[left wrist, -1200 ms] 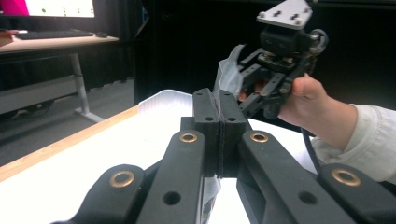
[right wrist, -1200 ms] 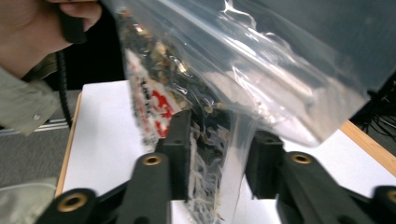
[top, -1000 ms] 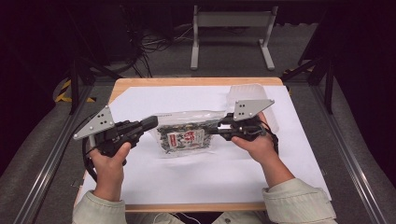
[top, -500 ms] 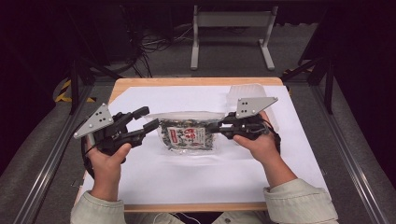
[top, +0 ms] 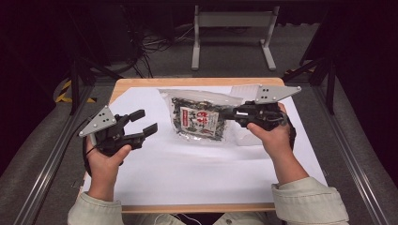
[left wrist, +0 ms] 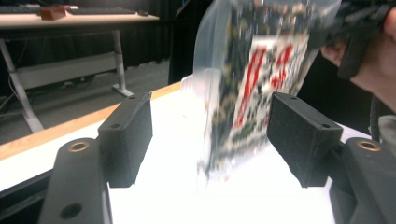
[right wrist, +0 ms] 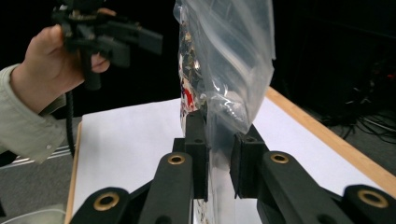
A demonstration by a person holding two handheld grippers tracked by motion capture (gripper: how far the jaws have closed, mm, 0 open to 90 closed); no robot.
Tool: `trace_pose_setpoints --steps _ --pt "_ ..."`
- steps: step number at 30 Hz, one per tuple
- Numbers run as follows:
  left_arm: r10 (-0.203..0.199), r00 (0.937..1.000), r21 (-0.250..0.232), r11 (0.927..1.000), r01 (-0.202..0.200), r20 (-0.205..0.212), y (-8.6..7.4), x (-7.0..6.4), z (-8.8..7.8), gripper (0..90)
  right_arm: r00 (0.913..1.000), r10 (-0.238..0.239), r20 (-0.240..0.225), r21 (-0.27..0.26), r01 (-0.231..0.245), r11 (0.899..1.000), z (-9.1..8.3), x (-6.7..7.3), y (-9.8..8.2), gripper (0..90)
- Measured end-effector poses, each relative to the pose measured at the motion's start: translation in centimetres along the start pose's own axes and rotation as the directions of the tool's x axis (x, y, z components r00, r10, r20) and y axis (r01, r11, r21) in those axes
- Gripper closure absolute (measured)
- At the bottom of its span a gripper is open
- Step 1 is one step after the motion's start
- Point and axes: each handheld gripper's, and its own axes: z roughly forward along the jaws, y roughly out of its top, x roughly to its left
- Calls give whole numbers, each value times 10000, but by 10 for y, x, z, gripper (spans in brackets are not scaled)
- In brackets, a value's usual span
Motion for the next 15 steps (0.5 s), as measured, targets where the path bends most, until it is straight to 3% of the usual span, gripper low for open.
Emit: trace_pose_setpoints --steps 8,15 --pt "-171 9996 625 9979 184 -221 -12 10 -1 310 9958 283 874 -239 -263 9994 -20 -15 12 787" --pt "-367 9987 1056 9936 403 -355 -28 17 3 281 9853 463 1642 -474 -390 9981 -36 -27 17 787"
